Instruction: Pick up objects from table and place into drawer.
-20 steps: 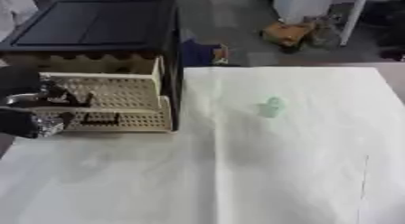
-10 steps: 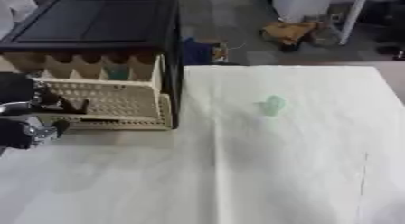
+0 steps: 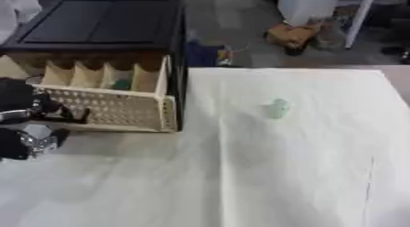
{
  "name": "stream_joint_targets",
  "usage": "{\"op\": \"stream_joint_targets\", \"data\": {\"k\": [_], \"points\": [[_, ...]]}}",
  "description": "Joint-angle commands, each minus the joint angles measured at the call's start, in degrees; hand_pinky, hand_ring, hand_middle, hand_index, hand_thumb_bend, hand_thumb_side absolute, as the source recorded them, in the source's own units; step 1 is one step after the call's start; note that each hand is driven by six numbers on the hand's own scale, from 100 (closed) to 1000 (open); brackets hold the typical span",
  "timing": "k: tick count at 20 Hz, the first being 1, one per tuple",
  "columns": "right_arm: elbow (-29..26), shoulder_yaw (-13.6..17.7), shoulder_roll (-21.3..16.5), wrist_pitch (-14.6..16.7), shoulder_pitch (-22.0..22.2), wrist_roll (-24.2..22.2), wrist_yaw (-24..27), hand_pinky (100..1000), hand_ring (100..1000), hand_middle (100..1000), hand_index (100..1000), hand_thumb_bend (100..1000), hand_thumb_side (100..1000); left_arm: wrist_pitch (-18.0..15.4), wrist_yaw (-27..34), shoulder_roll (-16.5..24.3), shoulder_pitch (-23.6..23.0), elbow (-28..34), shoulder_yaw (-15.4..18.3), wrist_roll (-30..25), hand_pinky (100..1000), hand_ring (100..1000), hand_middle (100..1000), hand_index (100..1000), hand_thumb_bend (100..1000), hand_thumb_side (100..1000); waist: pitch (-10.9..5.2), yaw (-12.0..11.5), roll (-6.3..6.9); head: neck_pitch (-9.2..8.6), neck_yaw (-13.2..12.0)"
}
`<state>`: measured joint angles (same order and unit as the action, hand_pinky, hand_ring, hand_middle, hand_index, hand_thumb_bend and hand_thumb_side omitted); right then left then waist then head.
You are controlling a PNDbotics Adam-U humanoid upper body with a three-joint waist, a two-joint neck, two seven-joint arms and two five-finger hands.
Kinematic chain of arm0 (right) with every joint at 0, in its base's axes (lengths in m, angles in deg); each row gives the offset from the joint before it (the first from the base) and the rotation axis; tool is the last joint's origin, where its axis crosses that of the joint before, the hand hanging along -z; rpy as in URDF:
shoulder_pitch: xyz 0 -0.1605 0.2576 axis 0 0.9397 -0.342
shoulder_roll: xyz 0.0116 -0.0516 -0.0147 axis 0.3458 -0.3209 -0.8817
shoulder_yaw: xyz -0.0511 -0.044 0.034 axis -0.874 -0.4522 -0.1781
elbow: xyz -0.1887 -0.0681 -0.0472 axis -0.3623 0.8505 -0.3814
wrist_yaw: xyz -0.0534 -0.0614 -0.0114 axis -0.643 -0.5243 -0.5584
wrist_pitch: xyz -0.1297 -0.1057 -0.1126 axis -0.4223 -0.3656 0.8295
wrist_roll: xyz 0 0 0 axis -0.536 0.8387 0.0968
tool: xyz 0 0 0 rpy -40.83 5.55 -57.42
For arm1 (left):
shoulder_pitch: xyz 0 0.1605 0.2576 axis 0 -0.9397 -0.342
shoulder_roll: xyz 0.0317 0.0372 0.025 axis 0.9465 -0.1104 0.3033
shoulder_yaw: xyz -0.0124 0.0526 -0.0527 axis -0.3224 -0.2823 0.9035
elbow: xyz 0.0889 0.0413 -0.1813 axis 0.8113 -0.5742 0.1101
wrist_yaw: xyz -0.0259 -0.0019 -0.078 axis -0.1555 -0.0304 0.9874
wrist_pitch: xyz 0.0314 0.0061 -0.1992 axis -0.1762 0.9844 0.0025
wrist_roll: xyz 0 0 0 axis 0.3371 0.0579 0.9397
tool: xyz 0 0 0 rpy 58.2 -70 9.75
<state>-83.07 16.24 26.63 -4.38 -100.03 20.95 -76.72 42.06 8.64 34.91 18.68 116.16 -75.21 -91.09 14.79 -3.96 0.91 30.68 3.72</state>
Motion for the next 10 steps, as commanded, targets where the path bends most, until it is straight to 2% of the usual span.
{"op": "stream_joint_targets", "data": {"k": [1, 10], "points": [[-1.4, 0.2, -0.5, -0.1, -0.7, 0.3, -0.3, 669, 679, 535, 808, 100, 1000, 0.4, 1.1, 2.4, -0.3, 2.4, 1.1, 0.6, 100, 100, 100, 765, 100, 1000, -1.25, -0.2, 0.05, 0.15, 0.3], [-1.7, 0.2, -0.5, -0.3, -0.5, 0.4, -0.3, 669, 679, 534, 807, 100, 1000, 1.7, 2.8, 3.3, -4.0, 7.7, 2.8, 2.0, 100, 100, 100, 757, 100, 1000, -1.20, -0.5, 0.06, -0.03, 0.7]]}}
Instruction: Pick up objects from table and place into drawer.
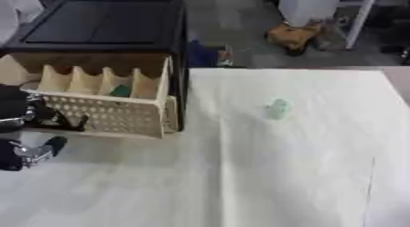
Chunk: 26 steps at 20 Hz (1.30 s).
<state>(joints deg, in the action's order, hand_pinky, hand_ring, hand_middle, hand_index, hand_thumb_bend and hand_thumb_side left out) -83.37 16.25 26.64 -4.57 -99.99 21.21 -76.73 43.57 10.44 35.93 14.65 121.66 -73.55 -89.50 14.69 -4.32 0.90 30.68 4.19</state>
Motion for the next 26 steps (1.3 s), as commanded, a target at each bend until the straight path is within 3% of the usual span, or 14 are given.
{"op": "stream_joint_targets", "data": {"k": [1, 22, 26], "points": [[-1.4, 0.2, -0.5, -0.1, -0.6, 0.2, -0.3, 669, 679, 535, 807, 100, 1000, 0.3, 1.0, 2.4, -0.3, 2.7, 1.3, 0.4, 100, 100, 100, 758, 100, 1000, -1.11, -0.1, 0.08, -0.03, 0.2], [-1.9, 0.2, -0.2, -0.4, -0.8, 0.6, -0.4, 669, 678, 535, 806, 100, 1000, 1.3, 0.5, 3.3, -6.2, 8.4, 2.0, 0.2, 100, 100, 100, 759, 100, 1000, -0.90, -0.4, -0.27, -0.41, 0.3], [-1.9, 0.2, -0.1, -0.4, -0.9, 0.7, -0.4, 669, 678, 535, 806, 100, 1000, 1.4, 1.3, 3.2, -6.3, 9.1, 2.2, 0.1, 100, 100, 100, 824, 100, 1000, -0.84, -0.3, -0.35, -0.46, 0.3]]}}
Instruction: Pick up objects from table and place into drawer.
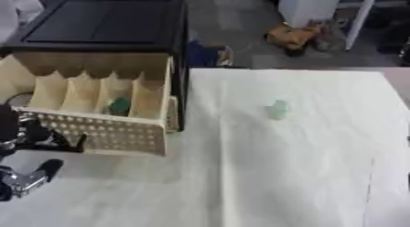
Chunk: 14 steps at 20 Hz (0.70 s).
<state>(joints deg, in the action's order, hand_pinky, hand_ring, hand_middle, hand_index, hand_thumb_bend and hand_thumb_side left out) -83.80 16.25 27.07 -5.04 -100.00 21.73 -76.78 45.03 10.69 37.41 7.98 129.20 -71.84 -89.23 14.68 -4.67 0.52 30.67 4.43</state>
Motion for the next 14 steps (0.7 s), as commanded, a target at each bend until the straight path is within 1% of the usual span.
{"op": "stream_joint_targets", "data": {"k": [1, 6, 7, 10, 12, 14], "points": [[-1.4, 0.2, -0.6, 0.1, -0.9, 0.2, -0.4, 669, 678, 535, 806, 100, 1000, -0.1, 1.2, 1.7, 0.4, 1.7, 0.6, -0.3, 100, 100, 100, 831, 100, 1000, -0.83, 0.0, 0.02, -0.45, 0.1], [-1.4, 0.2, -0.6, 0.1, -0.8, 0.2, -0.4, 669, 678, 535, 805, 100, 1000, -0.1, 1.9, 1.8, -0.1, 2.8, 1.1, -0.5, 100, 100, 100, 899, 100, 1000, -0.86, 0.0, 0.04, -0.45, 0.3], [-1.4, 0.2, -0.6, 0.0, -0.8, 0.3, -0.4, 668, 678, 535, 805, 100, 1000, -0.3, 2.1, 1.8, -0.2, 3.1, 1.1, -0.7, 100, 100, 100, 923, 100, 1000, -0.88, 0.0, 0.04, -0.44, 0.3], [-1.4, 0.2, -0.5, 0.0, -0.9, 0.3, -0.4, 668, 678, 535, 805, 100, 1000, -1.3, 3.8, 1.4, -0.1, 3.4, 1.1, -1.5, 100, 100, 100, 957, 100, 1000, -0.93, 0.0, -0.04, -0.42, 0.3], [-1.5, 0.2, -0.5, 0.0, -0.9, 0.4, -0.4, 668, 678, 535, 805, 100, 1000, -1.9, 5.2, 1.2, 0.3, 3.4, 1.4, -2.2, 100, 100, 100, 971, 100, 1000, -0.95, 0.0, -0.08, -0.41, 0.3], [-1.5, 0.3, -0.5, 0.0, -0.8, 0.5, -0.4, 668, 677, 535, 805, 100, 1000, -2.4, 6.6, 1.1, 0.7, 3.4, 2.0, -2.6, 100, 100, 100, 966, 100, 1000, -0.97, -0.1, -0.13, -0.36, 0.3]]}}
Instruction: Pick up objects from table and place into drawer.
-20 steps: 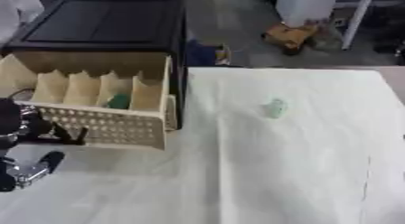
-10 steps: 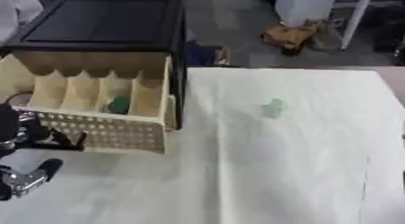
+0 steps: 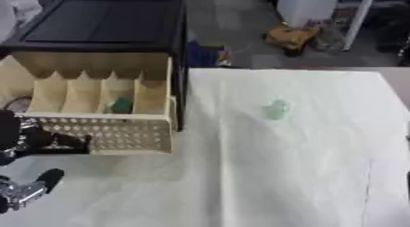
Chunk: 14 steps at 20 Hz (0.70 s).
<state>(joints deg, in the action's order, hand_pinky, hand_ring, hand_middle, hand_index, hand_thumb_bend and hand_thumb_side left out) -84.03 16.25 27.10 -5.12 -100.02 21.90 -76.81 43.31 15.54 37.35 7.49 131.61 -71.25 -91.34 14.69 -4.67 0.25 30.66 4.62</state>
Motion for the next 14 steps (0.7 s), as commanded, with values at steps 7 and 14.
{"op": "stream_joint_targets", "data": {"k": [7, 14], "points": [[-1.2, 0.3, -0.7, 0.1, -0.8, 0.4, -0.4, 668, 677, 535, 804, 100, 1000, -1.4, 2.5, 2.0, 1.5, 1.0, 3.4, 0.4, 100, 100, 100, 960, 100, 1000, -1.01, -0.3, 0.15, -0.10, 0.2], [-1.2, 0.3, -0.8, 0.1, -0.8, 0.5, -0.3, 668, 677, 535, 804, 100, 1000, -1.2, -0.5, 2.8, 0.6, 1.0, 4.3, 2.3, 100, 100, 100, 950, 100, 1000, -0.88, -0.2, 0.13, -0.26, 0.2]]}}
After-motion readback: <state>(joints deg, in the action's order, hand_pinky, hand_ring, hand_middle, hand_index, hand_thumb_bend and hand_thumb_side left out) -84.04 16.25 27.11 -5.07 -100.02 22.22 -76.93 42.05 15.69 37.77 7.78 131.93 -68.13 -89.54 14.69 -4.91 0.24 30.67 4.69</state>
